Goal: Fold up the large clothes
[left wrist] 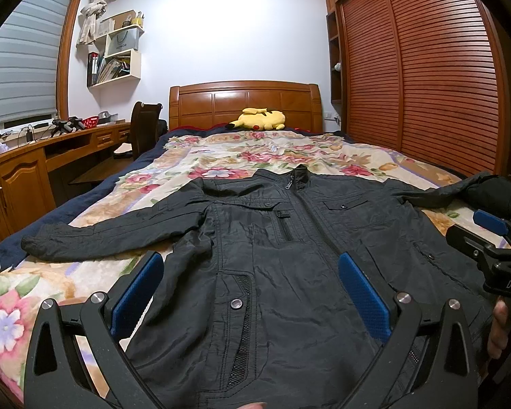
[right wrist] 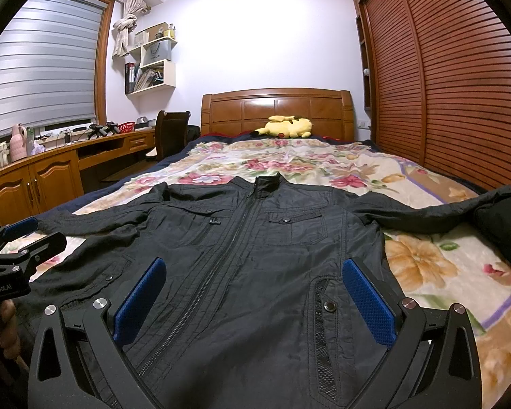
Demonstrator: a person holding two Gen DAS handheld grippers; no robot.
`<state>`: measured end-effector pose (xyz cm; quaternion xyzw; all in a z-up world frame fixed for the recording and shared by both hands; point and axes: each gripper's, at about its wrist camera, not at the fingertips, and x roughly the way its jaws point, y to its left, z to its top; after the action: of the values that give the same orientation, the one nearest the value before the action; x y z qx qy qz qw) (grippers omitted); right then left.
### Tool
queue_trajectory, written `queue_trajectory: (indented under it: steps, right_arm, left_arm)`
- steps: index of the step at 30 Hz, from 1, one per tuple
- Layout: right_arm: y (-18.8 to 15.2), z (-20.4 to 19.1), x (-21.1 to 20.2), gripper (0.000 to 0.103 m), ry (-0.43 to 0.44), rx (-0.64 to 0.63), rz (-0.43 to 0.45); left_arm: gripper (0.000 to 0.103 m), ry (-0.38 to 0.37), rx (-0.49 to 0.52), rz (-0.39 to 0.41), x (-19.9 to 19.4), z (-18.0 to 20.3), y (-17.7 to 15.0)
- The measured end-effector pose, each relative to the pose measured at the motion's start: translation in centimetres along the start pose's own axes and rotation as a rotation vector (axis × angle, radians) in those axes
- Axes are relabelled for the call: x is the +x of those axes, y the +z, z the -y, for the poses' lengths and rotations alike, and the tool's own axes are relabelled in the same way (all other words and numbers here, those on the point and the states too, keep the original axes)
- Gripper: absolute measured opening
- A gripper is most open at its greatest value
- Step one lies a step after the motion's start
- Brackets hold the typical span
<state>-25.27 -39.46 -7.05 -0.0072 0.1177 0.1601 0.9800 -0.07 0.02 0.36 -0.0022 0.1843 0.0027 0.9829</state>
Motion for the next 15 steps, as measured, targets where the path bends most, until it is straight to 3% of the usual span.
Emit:
queue_trajectory:
  steps: [15]
  right_arm:
    - [-0.04,-0.07,0.06,0.103,0.002,0.001,0.002]
  left_arm:
    - [0.103,0.0,0.0,-0.001,-0.02,0.0,0.02]
